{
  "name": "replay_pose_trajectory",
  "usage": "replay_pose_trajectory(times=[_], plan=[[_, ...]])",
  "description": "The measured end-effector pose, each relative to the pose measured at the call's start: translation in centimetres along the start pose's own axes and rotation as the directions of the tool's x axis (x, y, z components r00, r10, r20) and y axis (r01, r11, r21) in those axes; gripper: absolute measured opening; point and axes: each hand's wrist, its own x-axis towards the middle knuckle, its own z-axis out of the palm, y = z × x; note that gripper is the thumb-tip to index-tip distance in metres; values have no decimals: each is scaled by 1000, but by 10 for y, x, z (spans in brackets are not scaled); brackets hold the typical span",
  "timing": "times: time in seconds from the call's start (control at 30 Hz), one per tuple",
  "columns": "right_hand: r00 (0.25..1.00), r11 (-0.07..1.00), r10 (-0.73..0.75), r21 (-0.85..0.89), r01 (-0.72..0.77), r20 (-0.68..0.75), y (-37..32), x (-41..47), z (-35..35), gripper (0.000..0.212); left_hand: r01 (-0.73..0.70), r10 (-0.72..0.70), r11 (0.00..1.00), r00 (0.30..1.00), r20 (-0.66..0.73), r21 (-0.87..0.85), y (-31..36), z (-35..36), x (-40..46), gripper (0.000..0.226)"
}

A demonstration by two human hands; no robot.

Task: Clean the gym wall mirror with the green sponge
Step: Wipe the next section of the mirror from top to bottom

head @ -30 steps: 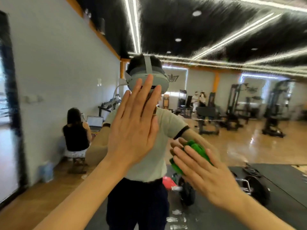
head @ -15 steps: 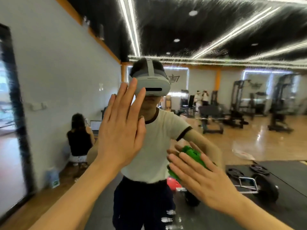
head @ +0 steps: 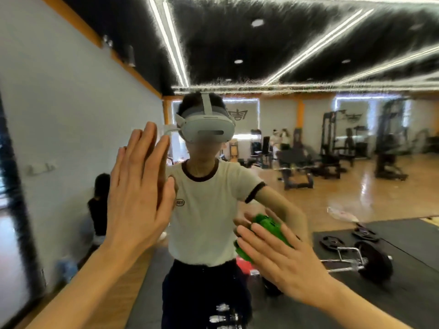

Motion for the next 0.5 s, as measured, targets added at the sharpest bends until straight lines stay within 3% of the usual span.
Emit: replay_pose_trajectory(times=[0.07,0.13,0.2,0.27,0.33,0.43,0.5], plan=[[999,999,-35,-17,35,-19,30,19,-6,62,4,-4,1000,1000,10,11,0,0,0,60],[982,990,139,-8,-142,-129,73,67,-16,58,17,-17,1000,1000,5,11,1,0,0,60],[904,931,366,79,-357,-223,103,110,-27,52,32,-32,999,999,-7,12,5,2,1,61],[827,874,485,168,-456,-283,102,125,-29,52,32,-32,999,999,-18,9,14,6,2,61],[874,910,415,123,-396,-252,75,103,-18,54,0,0,1000,1000,-9,-7,27,14,5,62],[987,992,126,-9,-127,-99,23,23,2,58,-75,75,996,997,5,-40,52,30,13,60],[1000,998,-27,-65,28,8,9,-20,5,57,-115,116,992,993,10,-57,69,39,22,59]])
